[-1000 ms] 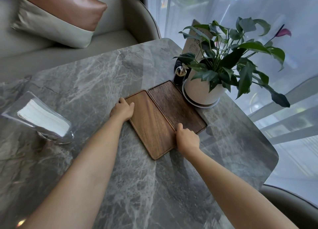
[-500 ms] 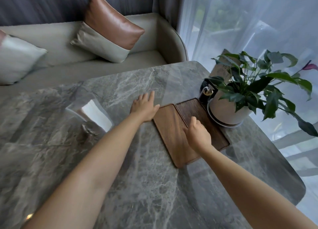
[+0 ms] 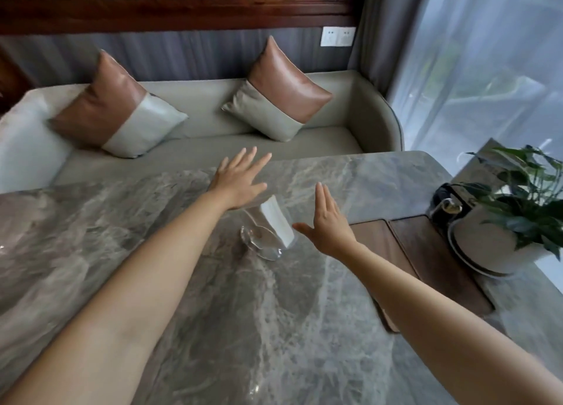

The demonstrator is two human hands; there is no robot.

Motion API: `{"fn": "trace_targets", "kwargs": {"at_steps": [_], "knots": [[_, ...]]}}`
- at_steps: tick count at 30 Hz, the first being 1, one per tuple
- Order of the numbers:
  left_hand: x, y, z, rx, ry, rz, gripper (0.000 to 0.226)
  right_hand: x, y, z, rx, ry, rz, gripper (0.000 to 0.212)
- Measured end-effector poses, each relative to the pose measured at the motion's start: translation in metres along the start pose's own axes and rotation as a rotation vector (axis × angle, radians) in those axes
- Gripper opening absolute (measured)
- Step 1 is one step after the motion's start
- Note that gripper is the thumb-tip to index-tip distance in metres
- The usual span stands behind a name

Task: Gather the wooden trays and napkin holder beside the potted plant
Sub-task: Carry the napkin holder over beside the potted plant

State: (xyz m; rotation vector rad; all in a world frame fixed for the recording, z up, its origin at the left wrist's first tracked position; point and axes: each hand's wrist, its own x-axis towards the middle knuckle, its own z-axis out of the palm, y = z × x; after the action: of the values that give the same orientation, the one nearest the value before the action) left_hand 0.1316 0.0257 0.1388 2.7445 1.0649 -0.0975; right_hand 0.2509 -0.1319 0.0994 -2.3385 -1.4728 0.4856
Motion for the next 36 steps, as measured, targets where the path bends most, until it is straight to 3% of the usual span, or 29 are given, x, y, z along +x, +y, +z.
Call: {"fn": "trace_targets", "kwargs": {"at_steps": [8, 16, 20, 28, 36], "knots": [[-0.002, -0.045, 0.035, -0.06, -0.281, -0.07, 0.099, 0.015, -0.031, 0.039, 0.036, -0.113, 0.006, 0.097], [0.019, -0.051, 0.067, -0.28, -0.276, -0.04, 0.109, 0.019, -0.035, 0.06, 0.149, -0.082, 0.088, 0.095], [0.025, -0.048, 0.073, -0.437, -0.156, -0.038, 0.098, 0.019, -0.03, 0.064, 0.148, -0.043, 0.097, 0.093], [0.005, -0.031, 0.069, -0.393, -0.118, -0.074, 0.075, 0.008, -0.014, 0.057, 0.192, -0.003, 0.063, 0.091], [-0.012, 0.027, 0.036, -0.369, -0.085, 0.043, 0.074, -0.033, 0.021, -0.001, 0.243, 0.058, 0.03, 0.092]]}}
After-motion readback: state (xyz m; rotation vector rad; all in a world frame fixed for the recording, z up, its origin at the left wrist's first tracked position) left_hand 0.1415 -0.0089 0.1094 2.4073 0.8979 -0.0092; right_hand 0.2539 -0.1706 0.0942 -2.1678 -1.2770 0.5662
